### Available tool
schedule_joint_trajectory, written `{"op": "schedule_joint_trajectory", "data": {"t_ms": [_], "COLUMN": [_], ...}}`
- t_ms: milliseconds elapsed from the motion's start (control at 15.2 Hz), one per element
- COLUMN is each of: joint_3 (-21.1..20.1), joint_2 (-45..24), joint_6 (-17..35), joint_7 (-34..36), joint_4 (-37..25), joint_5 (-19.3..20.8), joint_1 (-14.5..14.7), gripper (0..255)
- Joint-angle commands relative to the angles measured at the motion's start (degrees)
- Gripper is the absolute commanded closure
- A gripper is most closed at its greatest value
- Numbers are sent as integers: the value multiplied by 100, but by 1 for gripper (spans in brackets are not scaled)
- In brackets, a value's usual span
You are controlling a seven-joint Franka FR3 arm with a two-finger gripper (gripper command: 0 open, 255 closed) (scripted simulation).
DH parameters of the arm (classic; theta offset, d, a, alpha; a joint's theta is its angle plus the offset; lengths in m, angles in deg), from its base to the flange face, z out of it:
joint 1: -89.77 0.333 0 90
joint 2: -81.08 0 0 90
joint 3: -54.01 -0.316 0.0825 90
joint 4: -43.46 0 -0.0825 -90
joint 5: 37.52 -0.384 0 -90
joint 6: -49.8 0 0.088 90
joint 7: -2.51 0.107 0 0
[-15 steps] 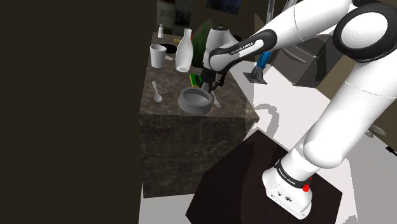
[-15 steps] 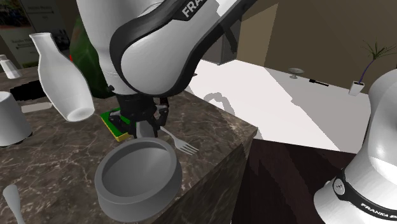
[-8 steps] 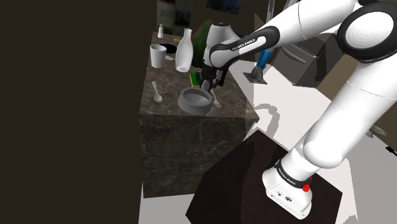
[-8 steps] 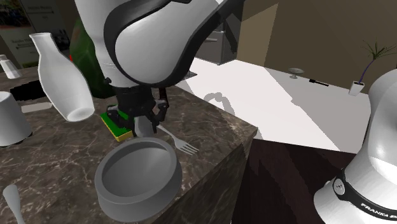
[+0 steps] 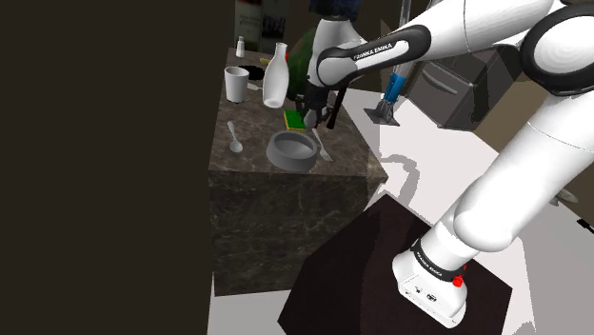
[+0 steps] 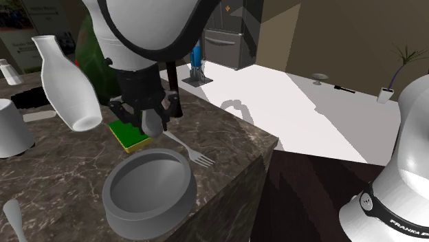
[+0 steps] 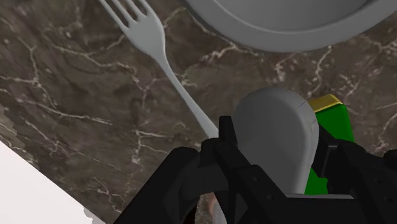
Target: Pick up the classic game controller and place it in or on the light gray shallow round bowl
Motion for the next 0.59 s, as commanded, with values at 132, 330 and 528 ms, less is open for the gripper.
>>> {"op": "schedule_joint_trajectory", "data": {"t_ms": [132,330,528], "joint_3": [-7,-10,-13], "joint_2": [134,222,301], "joint_6": [-293,-513,-734], "joint_7": [-47,-83,-117], "joint_4": [-159,-292,-437], "joint_5": [-37,-61,-83], "joint_1": [5,8,11], "gripper": [255,255,255]}}
